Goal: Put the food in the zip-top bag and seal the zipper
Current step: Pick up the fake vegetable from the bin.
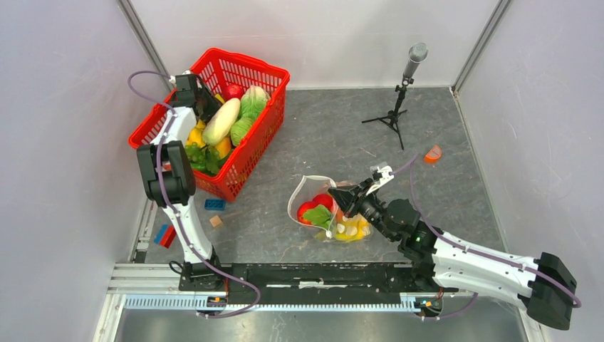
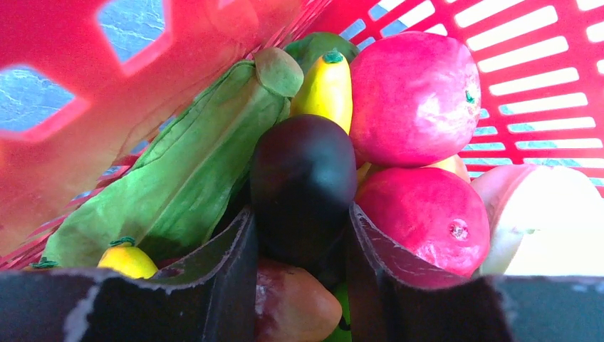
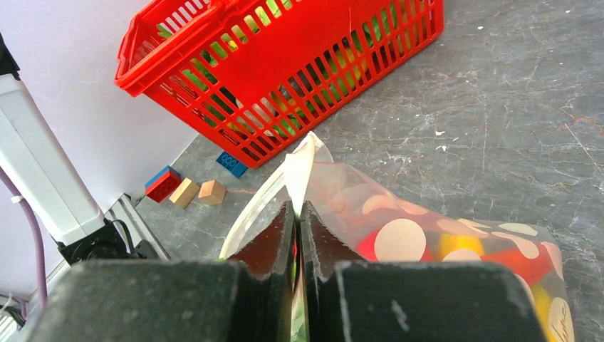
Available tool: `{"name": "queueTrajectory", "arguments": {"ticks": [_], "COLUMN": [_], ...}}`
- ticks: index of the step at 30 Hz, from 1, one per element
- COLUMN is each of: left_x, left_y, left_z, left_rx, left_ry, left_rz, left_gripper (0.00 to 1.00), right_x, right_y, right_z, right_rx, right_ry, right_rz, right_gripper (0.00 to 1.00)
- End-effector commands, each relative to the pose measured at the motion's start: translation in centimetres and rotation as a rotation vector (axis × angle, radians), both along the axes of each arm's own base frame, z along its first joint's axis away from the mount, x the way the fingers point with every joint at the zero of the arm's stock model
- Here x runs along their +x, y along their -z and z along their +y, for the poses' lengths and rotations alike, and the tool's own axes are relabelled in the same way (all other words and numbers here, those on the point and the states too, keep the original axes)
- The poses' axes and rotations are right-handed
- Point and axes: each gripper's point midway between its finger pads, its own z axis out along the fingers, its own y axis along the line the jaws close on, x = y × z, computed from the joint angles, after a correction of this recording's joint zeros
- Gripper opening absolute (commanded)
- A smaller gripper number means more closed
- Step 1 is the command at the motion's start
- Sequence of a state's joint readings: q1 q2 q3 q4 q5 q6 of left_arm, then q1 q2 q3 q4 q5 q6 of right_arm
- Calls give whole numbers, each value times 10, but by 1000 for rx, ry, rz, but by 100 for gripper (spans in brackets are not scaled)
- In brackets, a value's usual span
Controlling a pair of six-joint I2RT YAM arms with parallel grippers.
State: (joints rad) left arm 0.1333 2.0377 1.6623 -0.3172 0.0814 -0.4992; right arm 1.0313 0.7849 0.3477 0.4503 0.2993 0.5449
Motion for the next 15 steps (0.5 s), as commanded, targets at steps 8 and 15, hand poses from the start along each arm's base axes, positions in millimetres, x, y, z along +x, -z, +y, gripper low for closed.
{"name": "queueTrajectory", "arguments": {"ticks": [8, 15], "left_x": [-22, -48], "left_y": [-105, -155], "left_z": [14, 21], "left_rx": [130, 196], "left_ry": [-11, -38], "left_rz": [-143, -228], "left_gripper": [2, 2], "right_x": [0, -1], "right_y": [-29, -30], "right_z": [-4, -4], "right_rx": [68, 75], "right_ry": [10, 4], "right_rz": [-46, -47], "right_gripper": [10, 10]}}
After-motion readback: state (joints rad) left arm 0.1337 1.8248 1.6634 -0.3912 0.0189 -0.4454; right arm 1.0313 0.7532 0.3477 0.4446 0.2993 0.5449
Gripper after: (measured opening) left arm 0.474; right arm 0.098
